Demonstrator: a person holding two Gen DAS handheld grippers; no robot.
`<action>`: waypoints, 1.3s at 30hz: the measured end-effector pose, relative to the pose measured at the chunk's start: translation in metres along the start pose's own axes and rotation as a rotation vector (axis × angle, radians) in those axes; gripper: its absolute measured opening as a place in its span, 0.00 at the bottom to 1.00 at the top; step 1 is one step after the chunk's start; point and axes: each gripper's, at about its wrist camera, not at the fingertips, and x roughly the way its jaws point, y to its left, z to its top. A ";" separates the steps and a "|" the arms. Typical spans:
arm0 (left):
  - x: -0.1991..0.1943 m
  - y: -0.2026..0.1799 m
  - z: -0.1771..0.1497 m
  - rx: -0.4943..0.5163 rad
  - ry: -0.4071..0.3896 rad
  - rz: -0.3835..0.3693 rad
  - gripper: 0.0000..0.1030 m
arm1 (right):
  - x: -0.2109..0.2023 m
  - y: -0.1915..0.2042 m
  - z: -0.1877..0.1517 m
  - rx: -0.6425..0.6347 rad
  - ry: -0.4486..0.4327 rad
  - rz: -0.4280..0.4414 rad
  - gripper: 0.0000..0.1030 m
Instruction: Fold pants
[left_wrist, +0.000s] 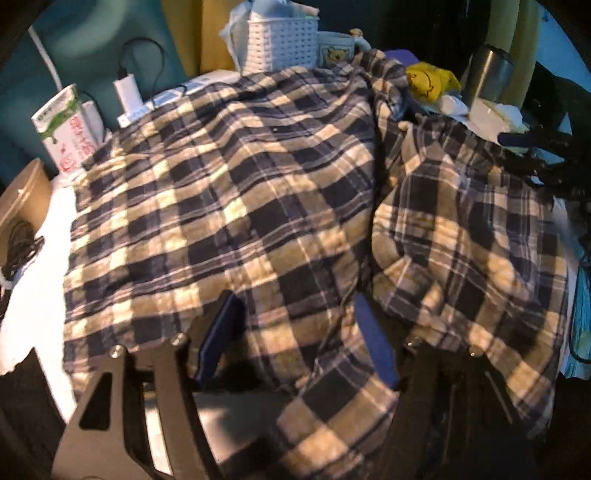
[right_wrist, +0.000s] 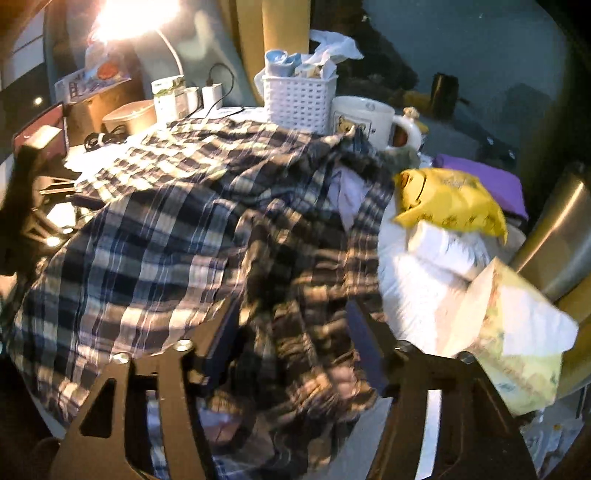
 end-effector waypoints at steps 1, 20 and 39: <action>0.001 -0.002 -0.001 0.014 -0.008 -0.003 0.65 | 0.000 -0.001 -0.004 0.004 -0.001 0.009 0.59; 0.020 0.029 0.032 0.053 -0.029 0.161 0.02 | -0.047 -0.025 -0.061 0.186 -0.082 -0.129 0.06; -0.045 0.154 -0.015 -0.358 -0.175 0.191 0.16 | -0.060 -0.046 0.019 0.093 -0.154 -0.130 0.56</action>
